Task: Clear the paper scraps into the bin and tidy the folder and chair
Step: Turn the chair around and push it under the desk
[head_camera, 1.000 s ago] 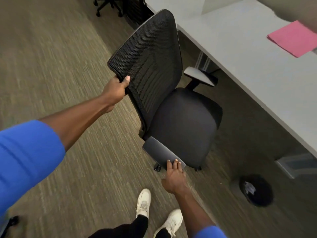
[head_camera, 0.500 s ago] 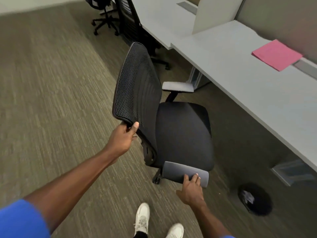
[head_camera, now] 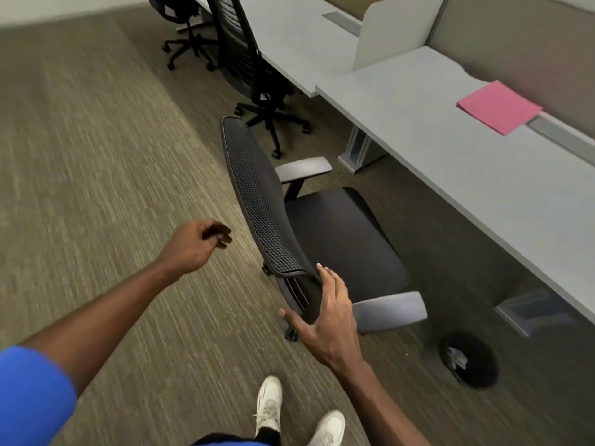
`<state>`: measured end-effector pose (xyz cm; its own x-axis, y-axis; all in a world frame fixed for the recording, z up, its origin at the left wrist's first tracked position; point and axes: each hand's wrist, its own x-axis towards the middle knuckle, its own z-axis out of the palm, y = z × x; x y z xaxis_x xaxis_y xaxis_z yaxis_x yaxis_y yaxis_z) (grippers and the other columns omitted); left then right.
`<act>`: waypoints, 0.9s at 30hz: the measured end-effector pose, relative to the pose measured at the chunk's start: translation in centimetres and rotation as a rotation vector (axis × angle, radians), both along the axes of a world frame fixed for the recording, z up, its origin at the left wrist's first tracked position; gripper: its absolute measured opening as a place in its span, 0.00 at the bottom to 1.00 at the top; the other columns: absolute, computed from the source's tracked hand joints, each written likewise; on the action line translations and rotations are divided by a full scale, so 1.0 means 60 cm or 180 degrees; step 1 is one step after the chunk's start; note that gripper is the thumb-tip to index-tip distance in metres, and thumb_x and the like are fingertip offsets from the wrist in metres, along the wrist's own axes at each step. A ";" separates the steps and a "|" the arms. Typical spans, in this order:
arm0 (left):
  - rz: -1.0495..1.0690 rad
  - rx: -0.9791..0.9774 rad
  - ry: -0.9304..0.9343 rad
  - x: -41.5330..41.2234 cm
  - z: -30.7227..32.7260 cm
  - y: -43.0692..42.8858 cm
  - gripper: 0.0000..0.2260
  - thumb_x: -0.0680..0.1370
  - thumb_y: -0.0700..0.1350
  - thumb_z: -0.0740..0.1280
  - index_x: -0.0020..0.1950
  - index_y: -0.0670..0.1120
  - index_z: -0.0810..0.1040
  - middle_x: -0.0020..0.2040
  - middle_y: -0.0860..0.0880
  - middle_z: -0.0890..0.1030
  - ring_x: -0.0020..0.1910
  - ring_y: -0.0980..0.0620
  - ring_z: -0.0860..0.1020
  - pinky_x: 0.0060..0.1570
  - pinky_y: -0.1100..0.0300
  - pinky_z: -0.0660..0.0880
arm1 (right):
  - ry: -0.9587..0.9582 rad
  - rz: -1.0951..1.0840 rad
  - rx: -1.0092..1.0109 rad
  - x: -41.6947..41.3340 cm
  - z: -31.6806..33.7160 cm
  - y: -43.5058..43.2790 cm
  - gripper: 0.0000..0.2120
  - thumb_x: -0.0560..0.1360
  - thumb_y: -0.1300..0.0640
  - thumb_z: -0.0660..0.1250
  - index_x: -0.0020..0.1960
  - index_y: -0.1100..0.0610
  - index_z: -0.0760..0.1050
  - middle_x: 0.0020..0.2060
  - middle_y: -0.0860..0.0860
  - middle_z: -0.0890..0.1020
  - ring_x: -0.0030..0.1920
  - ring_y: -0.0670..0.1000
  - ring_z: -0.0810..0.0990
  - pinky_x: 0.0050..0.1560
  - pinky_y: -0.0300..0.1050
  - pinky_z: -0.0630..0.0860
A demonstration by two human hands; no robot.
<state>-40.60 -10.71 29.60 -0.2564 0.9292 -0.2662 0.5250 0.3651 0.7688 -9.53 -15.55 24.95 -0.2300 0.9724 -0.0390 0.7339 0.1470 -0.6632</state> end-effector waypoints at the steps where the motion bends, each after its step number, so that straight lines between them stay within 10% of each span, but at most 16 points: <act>1: 0.0088 0.0100 -0.0002 -0.011 0.009 0.014 0.10 0.85 0.39 0.65 0.61 0.45 0.85 0.51 0.51 0.89 0.51 0.53 0.88 0.62 0.47 0.83 | 0.0012 -0.0023 0.0222 -0.008 0.019 -0.008 0.53 0.70 0.20 0.65 0.84 0.45 0.53 0.81 0.47 0.61 0.79 0.49 0.64 0.76 0.51 0.69; 9: 0.0479 0.1024 0.0272 -0.036 0.065 0.139 0.25 0.81 0.67 0.64 0.67 0.49 0.75 0.56 0.54 0.83 0.54 0.55 0.82 0.55 0.54 0.80 | -0.0311 -0.0509 0.1424 -0.044 0.093 -0.011 0.43 0.74 0.21 0.60 0.77 0.51 0.68 0.70 0.48 0.74 0.69 0.50 0.75 0.66 0.50 0.75; 14: 0.0026 0.0825 0.0645 -0.049 0.061 0.190 0.40 0.78 0.67 0.69 0.80 0.44 0.63 0.76 0.42 0.73 0.73 0.43 0.75 0.72 0.47 0.74 | -0.1208 -0.0519 0.1266 -0.039 0.091 0.000 0.38 0.77 0.22 0.56 0.71 0.51 0.73 0.60 0.49 0.81 0.58 0.53 0.80 0.57 0.52 0.79; 27: -0.0729 0.1432 0.1566 0.011 0.022 0.194 0.29 0.74 0.69 0.66 0.61 0.47 0.85 0.74 0.47 0.76 0.82 0.40 0.60 0.80 0.44 0.61 | -0.1589 -0.0596 0.1489 0.056 0.073 -0.005 0.35 0.78 0.26 0.60 0.68 0.53 0.78 0.49 0.48 0.84 0.46 0.52 0.82 0.47 0.51 0.80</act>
<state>-39.97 0.93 30.92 -0.0332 0.9669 0.2532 0.8761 -0.0937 0.4729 -6.18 -15.83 29.32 -0.1207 0.9344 0.3352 0.9746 0.1758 -0.1390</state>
